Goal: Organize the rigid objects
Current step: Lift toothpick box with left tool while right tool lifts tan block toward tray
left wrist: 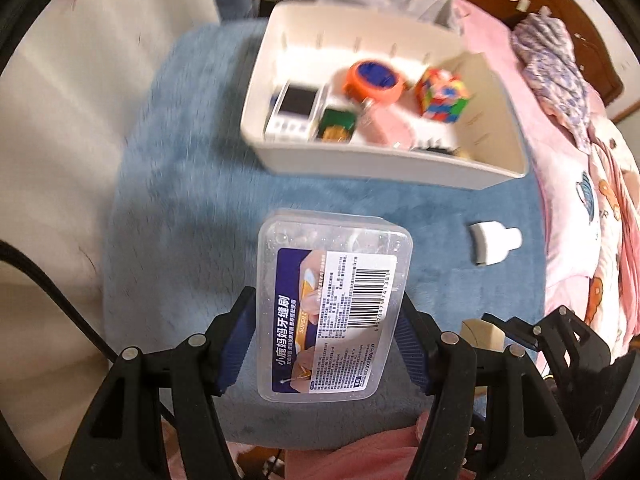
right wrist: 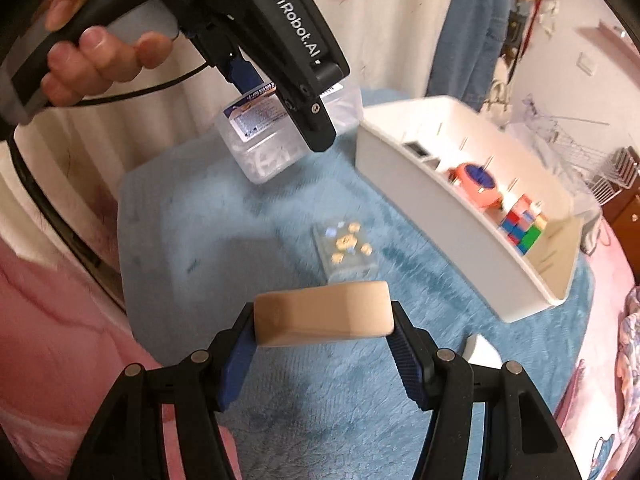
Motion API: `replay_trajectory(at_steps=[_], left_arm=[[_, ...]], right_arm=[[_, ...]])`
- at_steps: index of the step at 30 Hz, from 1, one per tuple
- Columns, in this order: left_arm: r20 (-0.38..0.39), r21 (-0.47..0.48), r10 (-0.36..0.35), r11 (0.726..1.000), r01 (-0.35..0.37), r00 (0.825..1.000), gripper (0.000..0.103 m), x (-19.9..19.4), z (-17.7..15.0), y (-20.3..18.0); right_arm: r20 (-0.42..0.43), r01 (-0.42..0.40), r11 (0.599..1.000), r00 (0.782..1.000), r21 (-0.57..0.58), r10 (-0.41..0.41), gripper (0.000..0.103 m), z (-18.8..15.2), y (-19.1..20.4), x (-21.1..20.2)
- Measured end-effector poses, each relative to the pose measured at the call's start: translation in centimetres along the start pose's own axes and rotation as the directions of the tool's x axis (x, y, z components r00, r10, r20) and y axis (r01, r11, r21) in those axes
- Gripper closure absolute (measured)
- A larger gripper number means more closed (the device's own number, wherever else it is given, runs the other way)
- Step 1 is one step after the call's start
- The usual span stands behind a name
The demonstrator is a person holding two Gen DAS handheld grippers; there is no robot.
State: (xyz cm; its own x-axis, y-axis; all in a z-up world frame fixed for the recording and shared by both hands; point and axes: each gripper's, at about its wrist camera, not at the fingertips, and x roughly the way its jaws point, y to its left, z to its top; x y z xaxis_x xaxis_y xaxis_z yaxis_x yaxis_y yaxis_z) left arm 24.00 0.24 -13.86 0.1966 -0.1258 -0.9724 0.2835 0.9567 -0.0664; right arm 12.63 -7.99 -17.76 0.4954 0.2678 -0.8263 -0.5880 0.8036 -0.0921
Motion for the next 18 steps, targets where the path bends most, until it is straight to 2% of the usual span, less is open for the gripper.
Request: replay_trajectory(at_steps=[7, 11, 18], left_arm=[[0.127, 0.069, -0.012, 0.998, 0.003, 0.992, 0.035, -3.6, 1.4, -2.3], [0.216, 0.119, -0.016, 0.993, -0.01, 0.976, 0.035, -6.0, 2.7, -3.8], [0.305, 0.166, -0.041, 0.986, -0.011, 0.951, 0.035, -8.3, 4.7, -5.6]], right_arm=[[0.075, 0.055, 0.998, 0.996, 0.017, -0.057, 0.04, 1.9, -0.6, -2.5], [0.117, 0.084, 0.995, 0.989, 0.046, -0.089, 0.04, 3.1, -1.5, -3.9], [0.171, 0.129, 0.984, 0.974, 0.119, -0.149, 0.04, 4.5, -4.3, -5.6]])
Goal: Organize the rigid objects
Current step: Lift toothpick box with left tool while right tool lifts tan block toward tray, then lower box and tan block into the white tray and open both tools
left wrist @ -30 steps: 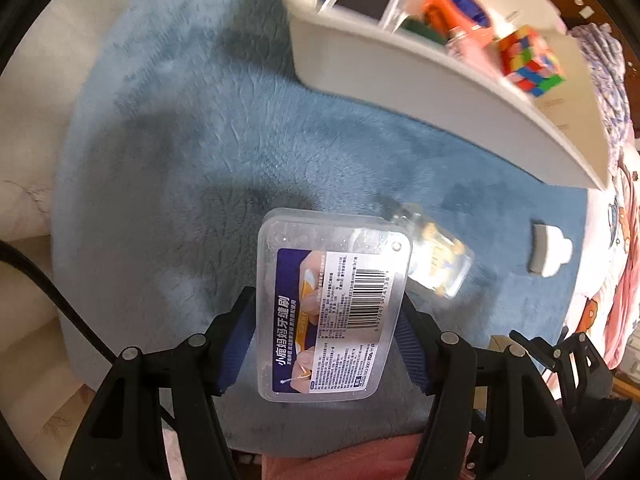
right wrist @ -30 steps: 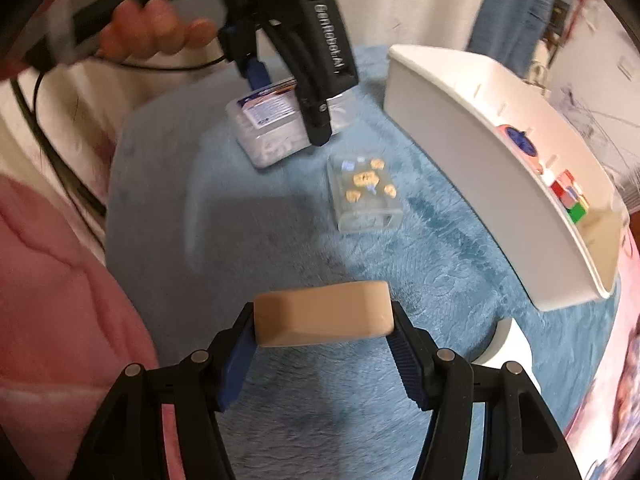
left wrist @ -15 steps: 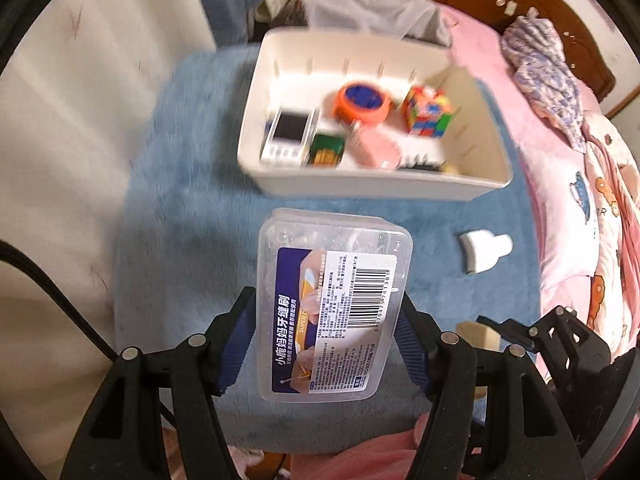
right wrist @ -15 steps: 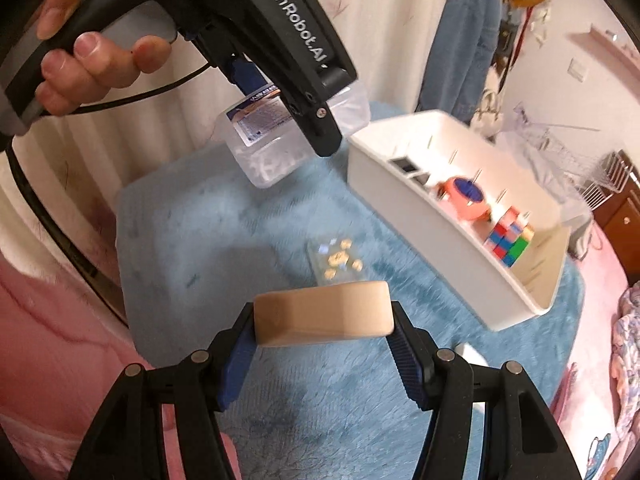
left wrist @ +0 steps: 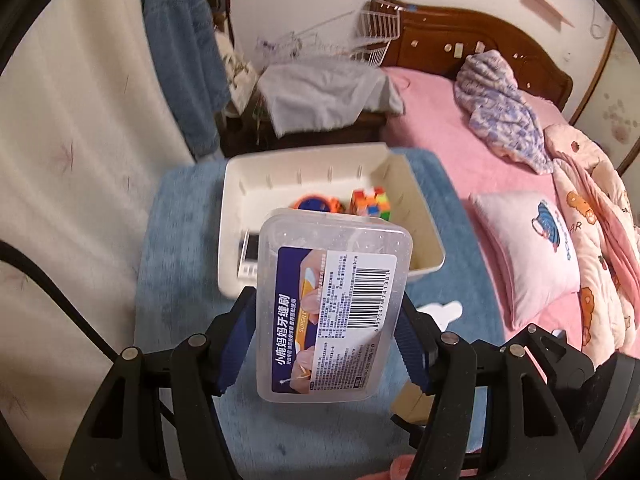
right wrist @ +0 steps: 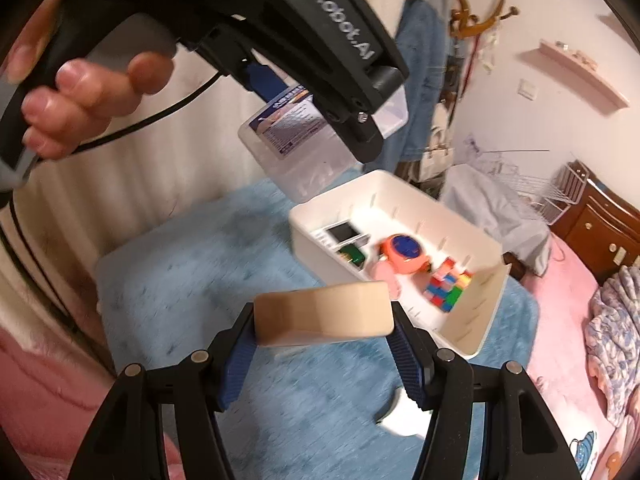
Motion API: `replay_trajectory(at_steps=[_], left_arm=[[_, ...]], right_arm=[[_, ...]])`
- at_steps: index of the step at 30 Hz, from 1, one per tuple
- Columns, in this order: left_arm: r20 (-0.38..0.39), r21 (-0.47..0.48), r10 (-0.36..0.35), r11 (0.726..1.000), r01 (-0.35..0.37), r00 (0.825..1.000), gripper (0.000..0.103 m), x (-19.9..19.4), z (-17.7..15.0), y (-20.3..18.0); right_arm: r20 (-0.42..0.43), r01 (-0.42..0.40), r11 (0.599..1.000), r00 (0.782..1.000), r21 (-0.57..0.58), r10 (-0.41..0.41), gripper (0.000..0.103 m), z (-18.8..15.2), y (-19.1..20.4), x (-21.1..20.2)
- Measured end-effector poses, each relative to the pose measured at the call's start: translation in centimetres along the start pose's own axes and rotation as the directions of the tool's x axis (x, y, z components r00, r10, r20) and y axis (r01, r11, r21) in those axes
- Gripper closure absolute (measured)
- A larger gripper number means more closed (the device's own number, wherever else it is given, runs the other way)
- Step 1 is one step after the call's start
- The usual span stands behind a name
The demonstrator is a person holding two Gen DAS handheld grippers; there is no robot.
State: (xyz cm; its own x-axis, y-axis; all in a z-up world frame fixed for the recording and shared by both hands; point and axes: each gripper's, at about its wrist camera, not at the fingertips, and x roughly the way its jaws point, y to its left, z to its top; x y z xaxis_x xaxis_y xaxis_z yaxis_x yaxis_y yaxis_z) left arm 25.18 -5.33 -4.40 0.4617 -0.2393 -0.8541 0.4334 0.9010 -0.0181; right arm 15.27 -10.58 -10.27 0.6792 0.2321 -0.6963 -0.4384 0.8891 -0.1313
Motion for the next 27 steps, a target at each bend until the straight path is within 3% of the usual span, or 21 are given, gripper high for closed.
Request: replay_trajectory(at_steps=[13, 27], left_arm=[[0.071, 0.043, -0.01, 0.999, 0.007, 0.997, 0.035, 1.4, 5.0, -1.4], [0.035, 0.014, -0.016, 1.0, 0.016, 0.999, 0.035, 7.5, 8.5, -0.6]], right_arm=[[0.006, 0.1, 0.982, 0.995, 0.162, -0.103, 0.04, 2.1, -7.0, 1.9], [-0.117, 0.188, 0.935, 0.98, 0.299, -0.16, 0.04, 2.7, -12.8, 7.9]])
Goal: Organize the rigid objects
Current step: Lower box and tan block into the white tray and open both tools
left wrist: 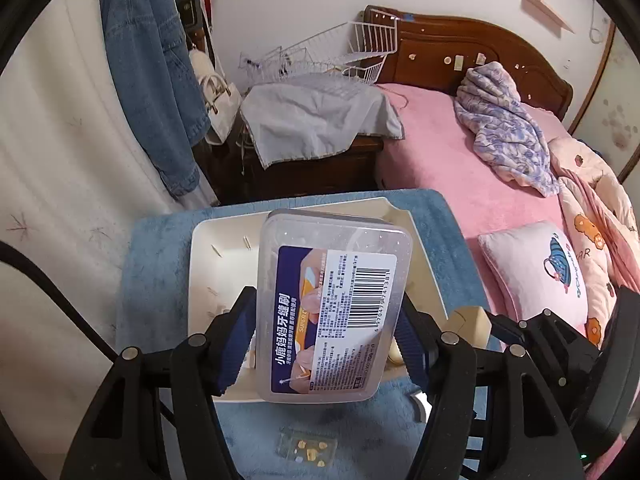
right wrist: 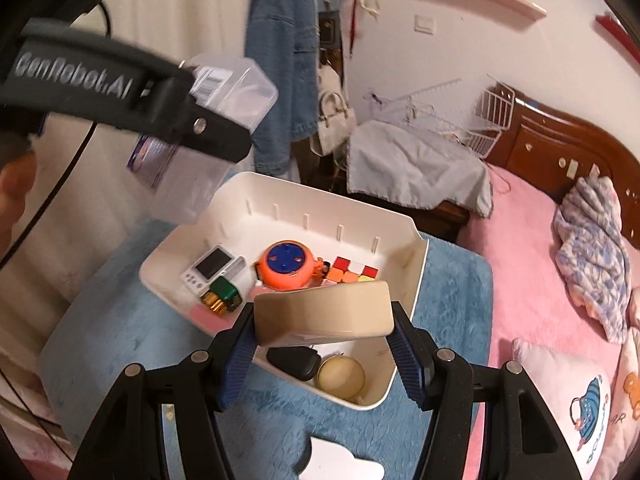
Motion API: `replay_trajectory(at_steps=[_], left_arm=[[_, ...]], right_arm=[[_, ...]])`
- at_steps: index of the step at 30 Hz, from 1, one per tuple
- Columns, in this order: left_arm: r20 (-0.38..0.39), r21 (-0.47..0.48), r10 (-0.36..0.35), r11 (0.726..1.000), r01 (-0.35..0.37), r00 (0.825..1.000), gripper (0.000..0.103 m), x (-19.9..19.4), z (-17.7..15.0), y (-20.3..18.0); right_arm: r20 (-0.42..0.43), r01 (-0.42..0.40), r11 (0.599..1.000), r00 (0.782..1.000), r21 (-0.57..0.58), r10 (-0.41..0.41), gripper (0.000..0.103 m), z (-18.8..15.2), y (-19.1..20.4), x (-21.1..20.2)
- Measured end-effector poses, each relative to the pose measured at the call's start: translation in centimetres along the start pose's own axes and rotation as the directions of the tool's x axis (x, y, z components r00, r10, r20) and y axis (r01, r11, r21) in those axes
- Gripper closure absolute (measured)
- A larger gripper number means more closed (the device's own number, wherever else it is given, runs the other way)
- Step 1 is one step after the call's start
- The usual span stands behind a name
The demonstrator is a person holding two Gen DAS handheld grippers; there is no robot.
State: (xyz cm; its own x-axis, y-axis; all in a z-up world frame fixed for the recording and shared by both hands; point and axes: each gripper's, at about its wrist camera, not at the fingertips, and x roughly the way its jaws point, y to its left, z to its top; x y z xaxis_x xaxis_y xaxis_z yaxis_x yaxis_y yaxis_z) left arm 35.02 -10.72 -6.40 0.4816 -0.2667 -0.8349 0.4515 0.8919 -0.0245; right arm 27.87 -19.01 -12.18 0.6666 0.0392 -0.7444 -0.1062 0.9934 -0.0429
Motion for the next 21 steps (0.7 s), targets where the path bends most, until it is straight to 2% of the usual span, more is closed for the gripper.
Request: replay_trajectory(at_steps=[13, 21], left_arm=[[-0.059, -0.016, -0.01, 1.0, 0.009, 0.998, 0.034, 5.3, 0.4, 0.9], [-0.056, -0.008, -0.009, 1.0, 0.008, 0.998, 0.034, 5.6, 0.7, 0.8]], right_arm=[[-0.041, 0.018, 0.997, 0.999, 0.08, -0.014, 0.039, 0.5, -1.7, 3.8], [-0.052, 0.007, 0.989, 0.999, 0.148, 0.0, 0.039, 0.7, -2.8, 3.8]])
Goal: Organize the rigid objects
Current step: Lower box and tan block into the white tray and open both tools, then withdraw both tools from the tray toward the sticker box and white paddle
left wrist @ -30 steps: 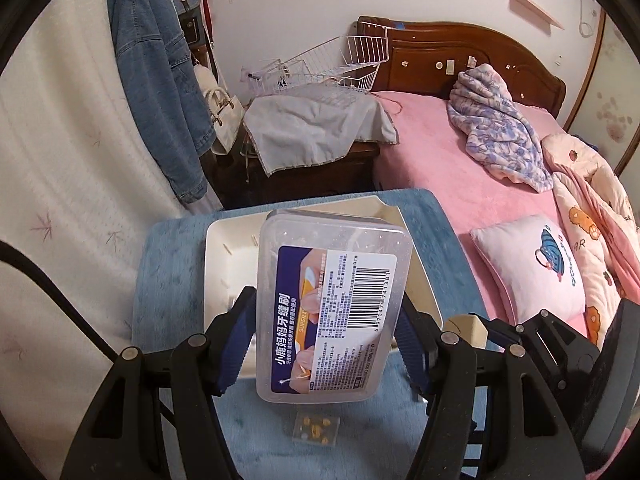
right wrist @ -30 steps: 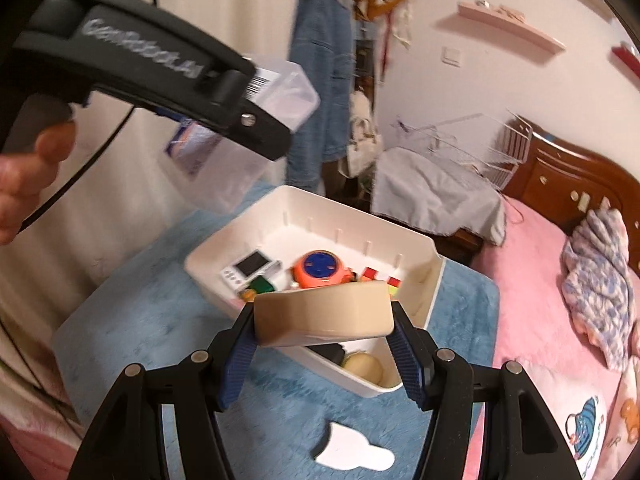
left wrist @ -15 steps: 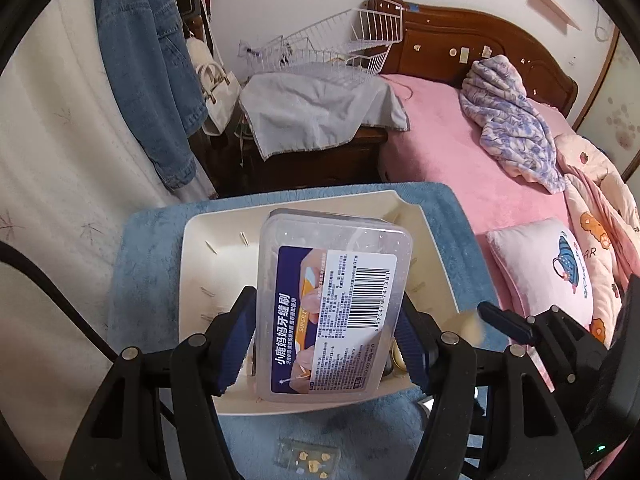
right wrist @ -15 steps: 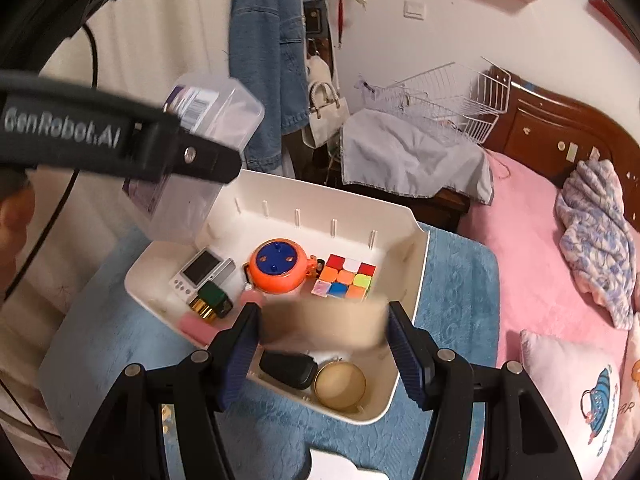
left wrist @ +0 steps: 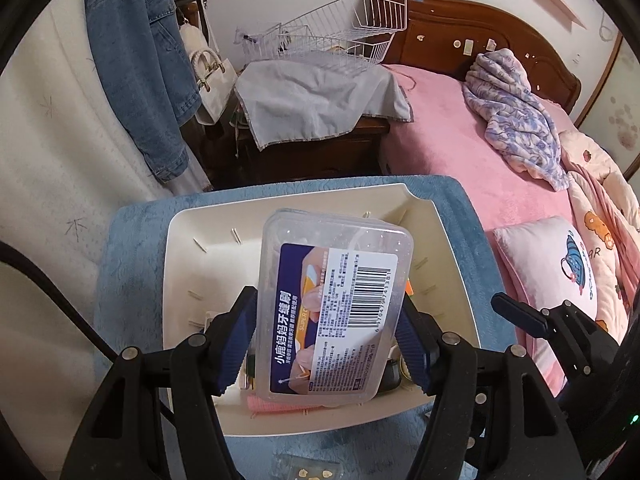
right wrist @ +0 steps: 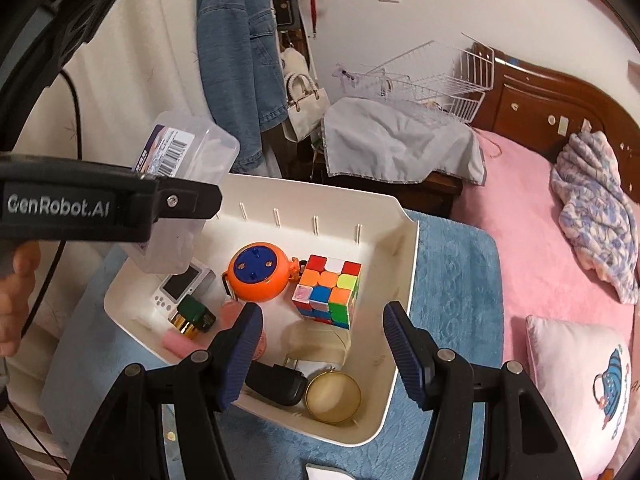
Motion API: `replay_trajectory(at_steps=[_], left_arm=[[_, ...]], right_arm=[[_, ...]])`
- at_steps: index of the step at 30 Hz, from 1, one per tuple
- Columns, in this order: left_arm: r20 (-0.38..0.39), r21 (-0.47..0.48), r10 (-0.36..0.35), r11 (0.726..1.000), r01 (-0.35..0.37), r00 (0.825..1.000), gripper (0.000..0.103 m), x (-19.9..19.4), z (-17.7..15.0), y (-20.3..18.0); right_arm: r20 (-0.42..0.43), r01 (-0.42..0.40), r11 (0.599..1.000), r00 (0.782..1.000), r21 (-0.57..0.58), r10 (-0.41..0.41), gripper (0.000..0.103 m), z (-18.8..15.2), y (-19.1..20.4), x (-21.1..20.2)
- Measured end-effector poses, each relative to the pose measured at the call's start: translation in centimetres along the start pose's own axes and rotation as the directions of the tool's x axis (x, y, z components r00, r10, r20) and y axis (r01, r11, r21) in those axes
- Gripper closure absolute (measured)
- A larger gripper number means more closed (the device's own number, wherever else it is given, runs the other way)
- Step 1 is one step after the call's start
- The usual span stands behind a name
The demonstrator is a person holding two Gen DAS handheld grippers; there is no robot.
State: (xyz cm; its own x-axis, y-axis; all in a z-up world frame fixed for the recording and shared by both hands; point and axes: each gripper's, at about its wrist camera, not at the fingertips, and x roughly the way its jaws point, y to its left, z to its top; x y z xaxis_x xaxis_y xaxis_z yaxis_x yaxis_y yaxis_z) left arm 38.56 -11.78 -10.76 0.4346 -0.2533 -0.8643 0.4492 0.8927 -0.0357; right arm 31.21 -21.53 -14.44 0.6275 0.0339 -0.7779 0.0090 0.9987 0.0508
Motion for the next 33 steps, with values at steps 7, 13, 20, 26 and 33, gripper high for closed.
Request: replay_trajectory(at_steps=[7, 13, 20, 26, 33], left_arm=[[0.037, -0.01, -0.019, 1.0, 0.02, 0.999, 0.025, -1.3, 0.0, -0.1], [0.067, 0.009, -0.001, 1.0, 0.001, 0.998, 0.02, -3.2, -0.2, -0.8], [0.116, 0.024, 0.016, 1.0, -0.019, 0.993, 0.02, -6.5, -1.4, -1.5], [0.174, 0.029, 0.033, 0.999, -0.039, 0.984, 0.02, -9.8, -3.1, -2.1], [0.211, 0.022, 0.071, 0.997, -0.077, 0.975, 0.02, -12.8, -6.1, -2.3]], right_arm=[[0.007, -0.007, 0.998, 1.0, 0.061, 0.007, 0.031, 0.0, -0.8, -1.4], [0.035, -0.021, 0.993, 0.999, 0.113, 0.017, 0.03, -0.2, -1.3, -3.8], [0.075, -0.028, 0.985, 0.997, 0.168, 0.015, 0.025, -0.9, -1.5, -7.1], [0.116, -0.055, 0.972, 0.993, 0.228, 0.029, 0.022, -2.2, -2.0, -10.3], [0.123, -0.093, 0.933, 0.991, 0.349, 0.053, 0.022, -5.3, -3.4, -13.3]])
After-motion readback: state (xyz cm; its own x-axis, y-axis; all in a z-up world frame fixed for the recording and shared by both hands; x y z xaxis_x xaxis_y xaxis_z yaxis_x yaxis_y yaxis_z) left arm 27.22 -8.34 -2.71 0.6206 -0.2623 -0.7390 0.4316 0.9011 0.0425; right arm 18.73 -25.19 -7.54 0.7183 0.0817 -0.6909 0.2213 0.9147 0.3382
